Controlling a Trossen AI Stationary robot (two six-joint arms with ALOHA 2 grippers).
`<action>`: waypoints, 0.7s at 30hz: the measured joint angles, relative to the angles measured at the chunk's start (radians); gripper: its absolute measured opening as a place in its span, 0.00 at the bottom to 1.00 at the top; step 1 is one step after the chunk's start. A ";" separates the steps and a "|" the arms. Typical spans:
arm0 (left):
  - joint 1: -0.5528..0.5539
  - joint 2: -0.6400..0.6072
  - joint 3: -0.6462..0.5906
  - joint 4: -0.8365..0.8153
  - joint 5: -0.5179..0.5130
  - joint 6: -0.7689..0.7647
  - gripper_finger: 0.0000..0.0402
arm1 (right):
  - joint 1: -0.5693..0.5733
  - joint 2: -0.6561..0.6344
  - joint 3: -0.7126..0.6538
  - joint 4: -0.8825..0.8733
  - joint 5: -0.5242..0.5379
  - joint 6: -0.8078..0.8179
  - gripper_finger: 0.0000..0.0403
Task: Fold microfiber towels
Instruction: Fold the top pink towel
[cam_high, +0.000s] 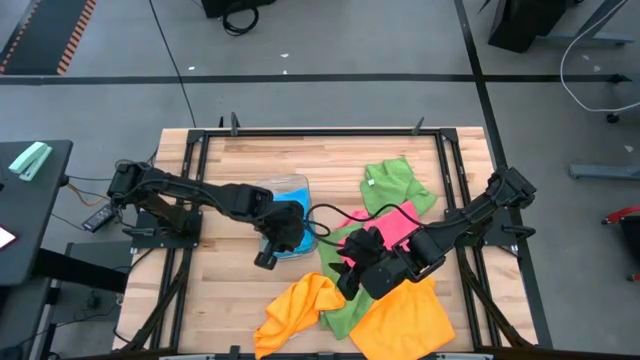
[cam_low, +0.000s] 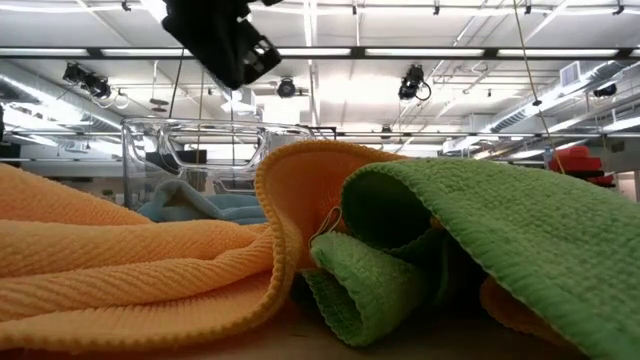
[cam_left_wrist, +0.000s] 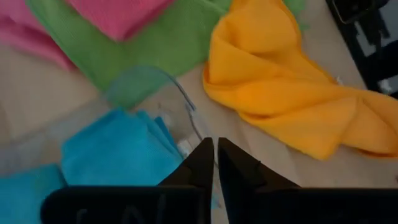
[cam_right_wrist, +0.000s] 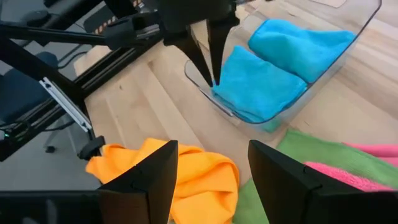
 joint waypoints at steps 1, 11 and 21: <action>0.000 0.000 0.000 0.013 -0.008 0.016 0.10 | 0.000 -0.002 0.000 -0.008 -0.001 0.001 0.51; -0.023 0.023 0.000 0.171 -0.113 0.278 0.39 | 0.030 -0.099 0.000 -0.147 0.012 0.139 0.51; -0.077 0.179 0.082 0.251 -0.156 0.224 0.46 | 0.041 -0.133 0.000 -0.212 0.122 0.239 0.51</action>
